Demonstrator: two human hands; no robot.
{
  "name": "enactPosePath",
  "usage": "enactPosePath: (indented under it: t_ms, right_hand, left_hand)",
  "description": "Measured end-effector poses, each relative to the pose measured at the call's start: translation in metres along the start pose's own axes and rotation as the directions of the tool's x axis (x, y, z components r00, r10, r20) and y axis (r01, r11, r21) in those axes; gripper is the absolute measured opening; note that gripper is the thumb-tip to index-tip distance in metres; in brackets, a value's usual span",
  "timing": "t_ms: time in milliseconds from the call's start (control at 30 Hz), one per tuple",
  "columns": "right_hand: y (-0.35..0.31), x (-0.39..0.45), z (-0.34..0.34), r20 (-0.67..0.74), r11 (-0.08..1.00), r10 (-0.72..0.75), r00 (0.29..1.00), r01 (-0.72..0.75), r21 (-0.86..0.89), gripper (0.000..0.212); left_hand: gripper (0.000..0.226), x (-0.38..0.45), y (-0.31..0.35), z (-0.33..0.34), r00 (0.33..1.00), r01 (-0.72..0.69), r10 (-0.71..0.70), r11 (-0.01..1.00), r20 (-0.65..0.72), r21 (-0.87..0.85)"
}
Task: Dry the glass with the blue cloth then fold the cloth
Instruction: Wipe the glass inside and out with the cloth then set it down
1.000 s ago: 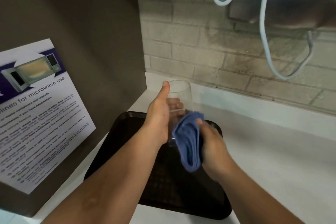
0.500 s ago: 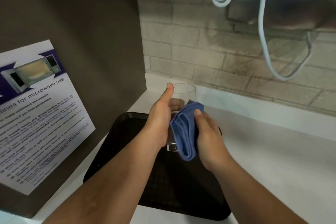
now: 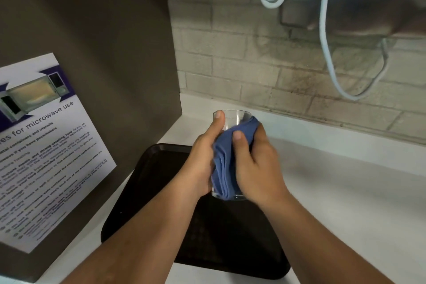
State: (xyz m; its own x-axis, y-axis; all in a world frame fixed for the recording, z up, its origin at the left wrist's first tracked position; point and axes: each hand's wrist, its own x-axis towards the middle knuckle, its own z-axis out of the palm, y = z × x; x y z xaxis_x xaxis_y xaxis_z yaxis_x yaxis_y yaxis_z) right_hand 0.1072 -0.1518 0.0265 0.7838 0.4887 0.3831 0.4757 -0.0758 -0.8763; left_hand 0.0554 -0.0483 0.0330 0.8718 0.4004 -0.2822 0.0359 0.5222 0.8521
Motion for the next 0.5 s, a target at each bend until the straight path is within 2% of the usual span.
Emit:
enactPosePath:
  t_ms: [67, 100, 167, 233, 300, 333, 367, 433, 500]
  right_hand:
    - [-0.002, 0.023, -0.005, -0.022, 0.975, 0.181, 0.983, -0.176, 0.134, 0.041]
    - [-0.003, 0.032, -0.009, 0.022, 0.936, 0.275, 0.961, -0.273, 0.224, 0.045]
    - [0.002, 0.035, -0.013, 0.115, 0.883, 0.334, 0.936, -0.353, 0.309, 0.042]
    - [0.009, 0.017, -0.014, 0.209, 0.916, 0.27, 0.94, -0.317, 0.246, 0.04]
    - [0.014, -0.012, -0.012, 0.292, 0.943, 0.18, 0.939, -0.249, 0.219, 0.028]
    - [0.013, -0.024, -0.011, 0.324, 0.966, 0.121, 0.938, -0.187, 0.179, 0.029]
    - [0.011, -0.031, -0.009, 0.338, 0.987, 0.067, 0.939, -0.111, 0.114, 0.04]
    - [0.005, -0.027, -0.003, 0.317, 0.998, -0.04, 0.948, 0.053, -0.033, 0.062]
    - [-0.003, -0.006, -0.001, 0.187, 0.99, -0.073, 0.98, 0.093, -0.104, 0.059]
  left_hand:
    - [0.058, -0.001, -0.001, 0.006, 1.0, -0.016, 0.015, 0.999, -0.008, -0.038]
    - [0.059, -0.001, -0.001, 0.008, 0.999, -0.032, 0.032, 0.999, -0.021, -0.041]
    - [0.073, -0.001, 0.004, 0.009, 0.998, -0.031, 0.027, 0.997, -0.061, -0.068]
    - [0.089, 0.002, 0.013, 0.007, 0.986, -0.02, 0.007, 0.997, -0.164, -0.075]
    - [0.09, 0.01, 0.021, 0.004, 0.954, -0.02, 0.017, 1.0, -0.301, -0.009]
    - [0.087, 0.013, 0.024, 0.002, 0.94, -0.019, 0.027, 0.999, -0.339, 0.028]
    - [0.085, 0.014, 0.025, 0.002, 0.935, -0.01, 0.031, 0.998, -0.354, 0.061]
    - [0.083, 0.014, 0.022, 0.001, 0.95, 0.03, -0.001, 0.996, -0.313, 0.087]
    - [0.079, 0.009, 0.014, -0.001, 0.983, 0.055, -0.05, 0.998, -0.178, 0.023]
